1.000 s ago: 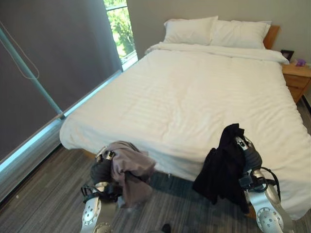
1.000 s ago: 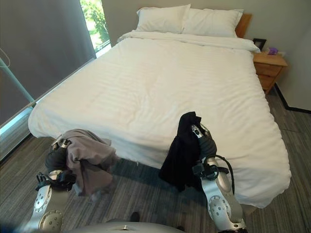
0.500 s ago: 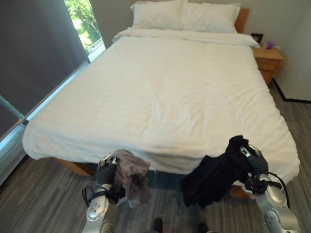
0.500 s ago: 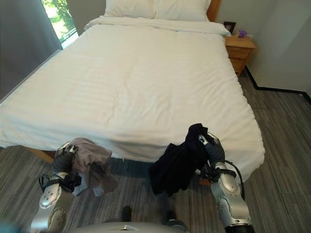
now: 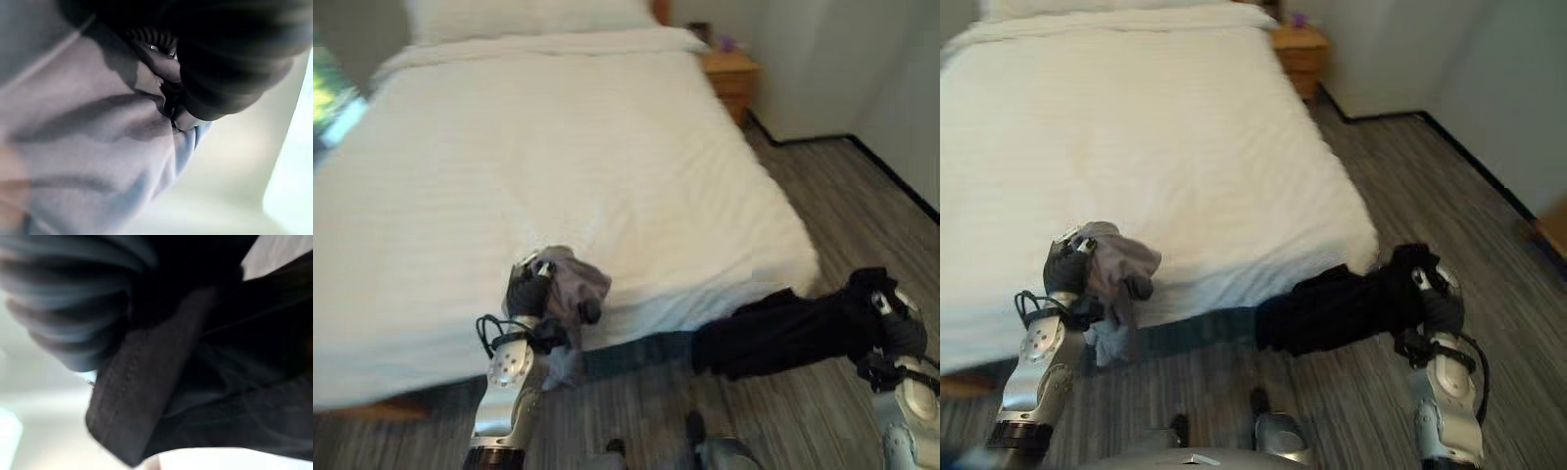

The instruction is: Pick up bed clothes into laundry basket.

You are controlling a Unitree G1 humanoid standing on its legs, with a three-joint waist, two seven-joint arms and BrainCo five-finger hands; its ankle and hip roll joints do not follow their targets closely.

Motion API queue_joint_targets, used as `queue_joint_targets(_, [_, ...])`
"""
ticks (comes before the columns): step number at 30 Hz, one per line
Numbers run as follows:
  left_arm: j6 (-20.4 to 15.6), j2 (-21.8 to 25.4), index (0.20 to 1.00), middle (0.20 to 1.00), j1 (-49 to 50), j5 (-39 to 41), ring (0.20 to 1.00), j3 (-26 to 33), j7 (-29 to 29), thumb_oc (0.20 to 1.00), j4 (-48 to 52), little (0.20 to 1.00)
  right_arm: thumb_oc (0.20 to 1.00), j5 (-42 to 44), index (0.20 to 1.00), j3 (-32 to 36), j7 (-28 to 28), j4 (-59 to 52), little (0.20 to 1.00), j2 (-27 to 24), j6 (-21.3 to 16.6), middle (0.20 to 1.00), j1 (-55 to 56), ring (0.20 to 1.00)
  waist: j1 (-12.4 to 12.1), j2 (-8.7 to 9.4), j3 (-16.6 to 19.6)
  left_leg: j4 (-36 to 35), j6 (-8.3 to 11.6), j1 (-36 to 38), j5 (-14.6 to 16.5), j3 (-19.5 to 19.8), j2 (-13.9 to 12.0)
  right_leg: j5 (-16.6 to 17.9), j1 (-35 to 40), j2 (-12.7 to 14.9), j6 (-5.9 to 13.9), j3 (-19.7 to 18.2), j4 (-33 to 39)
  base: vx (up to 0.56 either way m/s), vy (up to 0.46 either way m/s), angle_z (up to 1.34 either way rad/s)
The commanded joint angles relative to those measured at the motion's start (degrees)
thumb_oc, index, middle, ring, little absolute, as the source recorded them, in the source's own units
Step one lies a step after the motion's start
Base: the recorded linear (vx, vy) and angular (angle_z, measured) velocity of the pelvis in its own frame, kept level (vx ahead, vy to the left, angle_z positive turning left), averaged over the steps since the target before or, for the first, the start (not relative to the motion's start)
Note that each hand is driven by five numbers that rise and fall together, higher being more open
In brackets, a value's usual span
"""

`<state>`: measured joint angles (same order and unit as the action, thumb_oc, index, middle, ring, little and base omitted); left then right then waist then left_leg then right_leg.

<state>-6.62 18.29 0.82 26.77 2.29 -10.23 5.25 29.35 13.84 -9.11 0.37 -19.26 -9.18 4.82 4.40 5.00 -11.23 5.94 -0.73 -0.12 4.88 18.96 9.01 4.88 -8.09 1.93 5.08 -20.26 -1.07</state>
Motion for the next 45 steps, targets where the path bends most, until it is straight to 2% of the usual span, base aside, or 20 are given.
queue_joint_targets(1, [-6.58, 2.44, 0.2, 0.2, 0.04, -0.16, 0.2, 6.16, 0.18, 0.2, 4.81, 0.2, 0.2, 1.68, 0.2, 0.54, 0.99, -3.4, 0.2, -2.01, -4.61, 0.2, 1.11, 0.2, -0.39, -1.37, 2.29, 1.34, 2.78, -1.86, 1.0, 5.07, -2.31, -1.73, 5.85, -3.14, 1.16, -3.56, 1.11, 0.02, 0.158, -2.19])
queue_joint_targets(4, [-7.25, 3.83, 0.2, 0.2, 0.61, -1.44, 0.2, 7.48, -0.16, 0.2, 4.15, 0.2, 0.2, 1.97, 0.2, 2.2, 0.95, -4.57, 0.2, -0.09, -4.72, 0.2, 2.66, 0.2, 0.56, -2.14, 2.31, -6.09, 1.35, -0.24, -1.8, 0.8, -4.11, 2.06, 1.45, -4.2, 2.65, -6.72, 3.35, -0.12, 0.162, -2.07])
queue_joint_targets(5, [-7.25, 3.86, 0.2, 0.2, 0.61, -1.43, 0.2, 7.47, -0.16, 0.2, 4.14, 0.2, 0.2, 1.96, 0.2, 2.2, 0.94, -4.58, 0.2, -0.05, -4.71, 0.2, 2.67, 0.2, 0.38, -2.07, 2.43, -6.25, 1.36, -0.3, -1.94, 0.62, -4.12, 2.13, 1.28, -4.19, 2.69, -6.92, 3.37, -0.25, 0.233, -1.66])
queue_joint_targets(6, [-7.58, 5.3, 0.2, 0.2, 1.02, -2.44, 0.2, 9.17, -1.08, 0.2, 4.44, 0.2, 0.2, 0.89, 0.2, 1.91, 0.8, -5.34, 0.2, 1.01, -4.51, 0.2, 2.86, 0.2, 0.03, -1.96, 1.21, -7.48, 0.37, -0.12, -2.46, -3.1, -4.7, 3.34, -1.34, -4.43, 4.02, -5.17, 2.52, -0.37, 0.139, -2.08])
queue_joint_targets(7, [-7.5, 6.79, 0.2, 0.2, 0.49, -3.34, 0.2, 10.85, -1.91, 0.2, 4.74, 0.2, 0.2, -0.76, 0.2, 0.51, 0.37, -5.27, 0.2, 1.18, -4.38, 0.2, 2.39, 0.2, -4.39, -3.37, -0.2, -6.89, 1.16, -1.35, -2.88, -10.73, -7.6, -2.71, -1.92, 1.22, 2.53, 17.5, -3.37, -0.38, 0.134, -2.04])
queue_joint_targets(8, [-7.48, 6.8, 0.2, 0.2, 0.41, -3.36, 0.2, 10.82, -1.94, 0.2, 4.74, 0.2, 0.2, -0.83, 0.2, 0.55, 0.32, -5.31, 0.2, 1.23, -4.36, 0.2, 2.34, 0.2, -3.99, -3.34, -0.34, -6.79, 1.22, -1.45, -2.98, -10.3, -7.5, -3.05, -2.06, 1.37, 2.48, 17.94, -3.91, -0.29, 0.108, -2.11])
queue_joint_targets(10, [-7.97, 6.19, 0.2, 0.2, 1.63, -3.06, 0.2, 13.29, -2.25, 0.2, 5.02, 0.2, 0.2, -1.71, 0.2, -0.66, 0.41, -3.91, 0.2, 1.03, -3.65, 0.2, 1.57, 0.2, -5.04, -4.17, -0.03, -6.89, 1.15, -2.04, -4.13, -16.64, -8.82, -7.22, 2.03, 4.93, 0.88, 30.08, -9.63, -0.17, 0.144, -1.7])
queue_joint_targets(11, [-8.12, 4.97, 0.2, 0.2, 3.01, -2.42, 0.2, 14.82, -2.28, 0.2, 5.3, 0.2, 0.2, -2.1, 0.2, -0.91, 0.61, -3.41, 0.2, 1.12, -3.52, 0.2, 0.4, 0.2, -6.39, -3.95, 0.99, -7.07, 1.08, -1.94, -4.03, -20.7, -9.57, -8.79, 5.03, 6.18, 0.86, 33.12, -10.75, -0.16, 0.121, -1.5])
queue_joint_targets(12, [-8.07, 4.9, 0.2, 0.2, 3.16, -2.39, 0.2, 14.95, -2.23, 0.2, 5.46, 0.2, 0.2, -2.11, 0.2, -1.0, 0.59, -3.38, 0.2, 1.08, -3.53, 0.2, 0.35, 0.2, -6.87, -3.92, 0.85, -7.14, 1.04, -1.73, -4.14, -21.31, -9.61, -8.54, 4.97, 6.11, 0.84, 32.54, -10.67, -0.1, -0.012, -1.46])
queue_joint_targets(13, [-7.97, 3.68, 0.2, 0.2, 4.94, -2.39, 0.2, 16.04, -1.96, 0.2, 6.33, 0.2, 0.2, -2.54, 0.2, -1.43, -0.35, -2.84, 0.2, 0.8, -4.04, 0.2, -2.7, 0.2, -9.51, -2.77, 2.42, -6.36, 1.45, -1.68, -3.18, -25.05, -9.74, -8.77, 9.22, 7.16, 1.87, 37.3, -5.7, -0.07, -0.112, -2.06])
queue_joint_targets(15, [-7.86, 3.4, 0.2, 0.2, 5.85, -2.12, 0.2, 16.93, -1.76, 0.2, 6.71, 0.2, 0.2, -2.19, 0.2, -1.34, -0.64, -3.27, 0.2, 1.4, -3.94, 0.2, -3.18, 0.2, -9.76, -1.87, 3.0, -5.9, 1.65, -1.64, -3.04, -26.5, -9.92, -7.47, 9.19, 5.83, 1.84, 36.97, -1.54, -0.03, -0.12, -1.73])
queue_joint_targets(17, [-7.81, 3.0, 0.2, 0.2, 5.39, -1.54, 0.2, 16.52, -1.91, 0.2, 5.37, 0.2, 0.2, -1.42, 0.2, -2.45, -0.69, -3.72, 0.2, 0.68, -4.51, 0.2, -4.1, 0.2, -9.86, -0.9, 2.99, -2.95, 2.55, -2.6, -3.14, -27.25, -10.77, -7.38, 10.66, 3.56, 0.8, 33.4, 2.26, 0.02, -0.18, -0.82])
queue_joint_targets(20, [-7.44, 2.83, 0.2, 0.2, 4.16, -0.7, 0.2, 15.7, -1.53, 0.2, 4.43, 0.2, 0.2, -1.02, 0.2, -2.27, -0.12, -4.88, 0.2, -0.36, -3.93, 0.2, -3.7, 0.2, -9.0, -0.63, 1.96, 0.4, 3.46, -3.54, -2.45, -26.9, -11.53, -7.54, 11.76, 3.15, -0.09, 34.15, 2.94, -0.01, -0.116, 0.07])
queue_joint_targets(24, [-6.85, 1.56, 0.2, 0.2, 2.42, 0.1, 0.2, 12.76, -1.17, 0.2, 4.38, 0.2, 0.2, -0.66, 0.2, 0.09, -0.71, -4.09, 0.2, -1.2, -3.97, 0.2, -2.0, 0.2, -8.79, -0.41, 0.69, 1.2, 4.96, -6.26, -3.15, -17.98, -9.29, -7.18, 12.59, 3.27, -0.42, 32.42, 2.84, -0.02, -0.028, 0.01])
queue_joint_targets(29, [-6.79, 1.93, 0.2, 0.2, 3.78, -0.76, 0.2, 13.0, -0.45, 0.2, 4.6, 0.2, 0.2, -1.63, 0.2, 0.78, -0.59, -5.02, 0.2, 0.02, -3.96, 0.2, -0.39, 0.2, -7.41, -1.03, 2.45, -4.78, 3.32, -2.9, -3.65, -17.09, -8.67, -6.59, 12.36, 2.16, -0.37, 30.71, 3.61, 0.04, 0.051, -0.15])
queue_joint_targets(31, [-6.35, 3.81, 0.2, 0.2, 5.02, -5.9, 0.2, 14.54, -0.96, 0.2, 5.24, 0.2, 0.2, -1.75, 0.2, 0.11, 0.55, -4.49, 0.2, 0.76, -3.64, 0.2, 0.09, 0.2, -7.16, -1.28, 3.07, -6.72, 2.79, -1.18, -4.06, -18.35, -8.38, -6.37, 12.61, 1.85, -0.38, 30.05, 4.42, 0.04, 0.079, -0.29])
queue_joint_targets(39, [-6.55, 3.43, 0.2, 0.2, 5.49, -4.29, 0.2, 14.71, -0.98, 0.2, 5.16, 0.2, 0.2, -0.51, 0.2, -2.06, 1.21, -5.43, 0.2, 0.86, -3.71, 0.2, -2.22, 0.2, -8.08, -1.69, 3.6, -7.12, 1.67, 0.55, -3.17, -19.67, -7.52, -6.4, 13.45, 2.9, 0.23, 29.02, 4.63, 0.05, 0.06, -0.17])
queue_joint_targets(41, [-6.5, 3.65, 0.2, 0.2, 5.12, -3.49, 0.2, 13.97, -1.33, 0.2, 3.88, 0.2, 0.2, -1.27, 0.2, -4.21, 1.1, -6.96, 0.2, 1.2, -3.83, 0.2, -3.59, 0.2, -8.29, -2.75, 2.84, -6.26, 0.84, 0.22, -2.34, -19.63, -6.73, -7.44, 11.92, 4.69, 1.11, 28.99, 0.42, 0.06, 0.154, 0.03])
queue_joint_targets(42, [-6.49, 3.87, 0.2, 0.2, 4.38, -3.2, 0.2, 13.6, -1.6, 0.2, 3.0, 0.2, 0.2, -1.62, 0.2, -4.8, 1.22, -7.49, 0.2, 1.18, -3.7, 0.2, -3.84, 0.2, -8.28, -3.44, 2.23, -5.84, 0.06, 0.11, -2.03, -19.39, -6.44, -7.77, 8.76, 5.8, 1.62, 28.45, -5.91, -0.02, 0.195, -0.04])
queue_joint_targets(45, [-6.41, 4.67, 0.2, 0.2, 3.15, -3.48, 0.2, 12.42, -1.84, 0.2, 2.26, 0.2, 0.2, -3.84, 0.2, -6.66, 1.25, -8.48, 0.2, 1.05, -3.37, 0.2, -5.05, 0.2, -7.5, -5.1, -0.73, -5.45, -2.09, 1.48, -1.12, -19.75, -6.41, -2.52, 0.47, 7.91, 3.07, 28.52, -23.62, 0.0, 0.205, 0.0])
